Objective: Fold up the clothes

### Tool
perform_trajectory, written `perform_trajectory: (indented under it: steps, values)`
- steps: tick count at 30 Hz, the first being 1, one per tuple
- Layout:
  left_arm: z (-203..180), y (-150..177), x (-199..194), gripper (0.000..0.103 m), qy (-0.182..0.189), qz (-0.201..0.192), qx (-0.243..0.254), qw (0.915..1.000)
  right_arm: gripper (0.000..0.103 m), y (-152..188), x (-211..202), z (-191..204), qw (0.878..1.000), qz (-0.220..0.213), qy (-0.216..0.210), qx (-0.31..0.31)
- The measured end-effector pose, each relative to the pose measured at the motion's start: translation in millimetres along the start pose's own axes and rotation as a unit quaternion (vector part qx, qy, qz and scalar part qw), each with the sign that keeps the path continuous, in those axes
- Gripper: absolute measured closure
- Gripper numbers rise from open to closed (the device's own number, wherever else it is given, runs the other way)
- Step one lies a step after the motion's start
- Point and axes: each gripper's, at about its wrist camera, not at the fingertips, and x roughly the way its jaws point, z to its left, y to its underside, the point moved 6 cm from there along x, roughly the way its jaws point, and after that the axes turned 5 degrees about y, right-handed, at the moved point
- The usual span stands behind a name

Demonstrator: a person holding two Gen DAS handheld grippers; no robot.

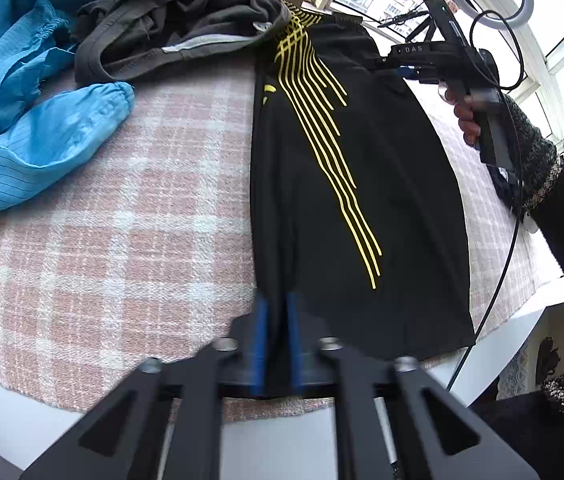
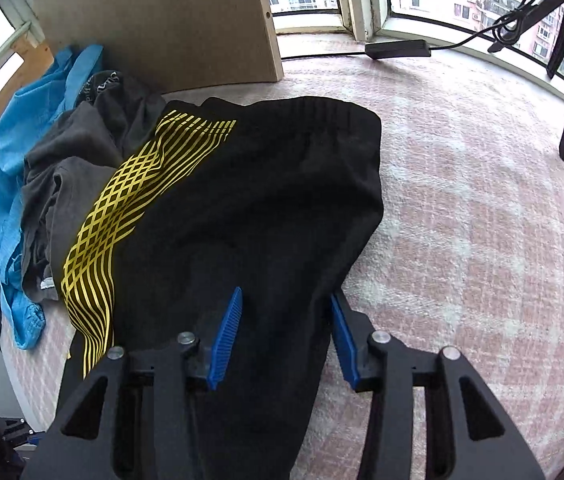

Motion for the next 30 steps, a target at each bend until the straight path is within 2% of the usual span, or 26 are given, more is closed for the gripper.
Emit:
perform_trajectory:
  steps: [1,3,5,7,9,10,11,15,19,22,23,25,27,28,30]
  values:
    - [-1,3,-4,0.101,0.002,-0.004,-0.006,1.0000,0.095,0,-1,0,1.000,-0.002,0.002,-0.006]
    - [5,10,-13,0.101,0.005,-0.015,-0.022,0.9996,0.096,-3,-6,-4,1.000,-0.006,-0.001,0.000]
    - [14,17,-18,0.100,0.003,-0.012,-0.039,0.9992,0.097,-6,-9,-12,1.000,-0.012,0.021,0.001]
    - [20,22,-18,0.097,-0.009,0.014,-0.041,0.9990,0.096,-6,-8,-15,0.999,0.001,0.031,-0.011]
    - [25,10,-31,0.093,-0.031,0.007,-0.032,0.9990,0.094,-1,-10,-13,0.999,0.011,0.037,-0.025]
    - [28,0,-40,0.085,-0.039,-0.004,-0.026,0.9989,0.094,-2,-17,-12,0.999,0.002,0.037,-0.029]
    - [29,-16,-49,0.081,-0.040,-0.019,-0.019,0.9988,0.092,-4,-25,-11,0.999,-0.011,0.035,-0.030]
    - [17,-96,-61,0.081,-0.014,-0.073,0.020,0.9971,0.089,-13,-49,-6,0.998,-0.048,0.022,-0.024]
    - [-11,-191,-29,0.081,0.051,-0.099,0.048,0.9926,0.089,-21,-43,10,0.998,-0.053,-0.011,-0.018]
    - [-27,-245,12,0.081,0.081,-0.090,0.065,0.9905,0.090,-21,-23,19,0.999,-0.037,-0.015,-0.011]
    - [-25,-253,28,0.081,0.071,-0.079,0.074,0.9916,0.090,-20,-13,21,0.999,-0.030,-0.014,-0.009]
    - [-13,-265,54,0.082,0.026,-0.063,0.089,0.9937,0.090,-17,3,19,1.000,-0.013,0.002,-0.006]
    - [7,-272,66,0.090,-0.021,-0.056,0.097,0.9935,0.091,-13,13,10,0.999,0.001,0.044,-0.010]
    - [19,-273,67,0.089,-0.028,-0.055,0.090,0.9941,0.096,-12,12,6,0.999,0.000,0.048,-0.011]
    - [38,-272,63,0.088,-0.010,-0.051,0.069,0.9963,0.096,-11,9,0,0.999,0.011,0.046,-0.010]
